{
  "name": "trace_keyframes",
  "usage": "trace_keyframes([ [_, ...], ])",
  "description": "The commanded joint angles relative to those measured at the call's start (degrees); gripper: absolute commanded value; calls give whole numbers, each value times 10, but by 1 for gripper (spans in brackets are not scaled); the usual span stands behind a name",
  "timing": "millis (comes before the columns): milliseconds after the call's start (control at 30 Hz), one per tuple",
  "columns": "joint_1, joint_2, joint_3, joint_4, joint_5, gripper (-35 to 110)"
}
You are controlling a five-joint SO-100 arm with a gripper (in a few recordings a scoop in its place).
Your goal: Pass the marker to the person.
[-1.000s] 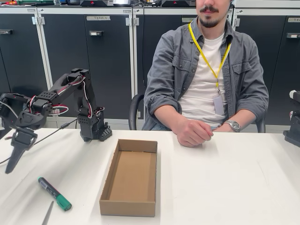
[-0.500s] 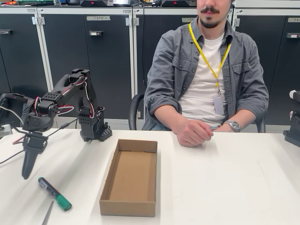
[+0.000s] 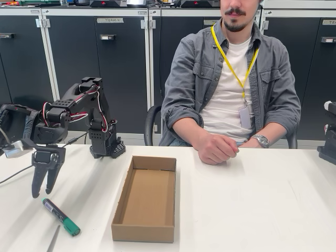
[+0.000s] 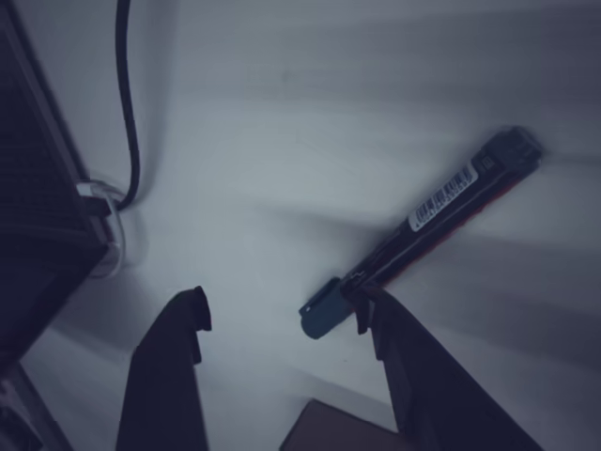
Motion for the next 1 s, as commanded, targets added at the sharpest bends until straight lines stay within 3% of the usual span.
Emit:
trace_keyframes([
  [0, 14, 9, -24, -14, 57, 36],
  [167, 52, -45, 22, -98, 83, 36],
  [467, 121, 15, 124, -135, -24, 36],
  [967, 90, 46, 164, -301, -139, 37],
])
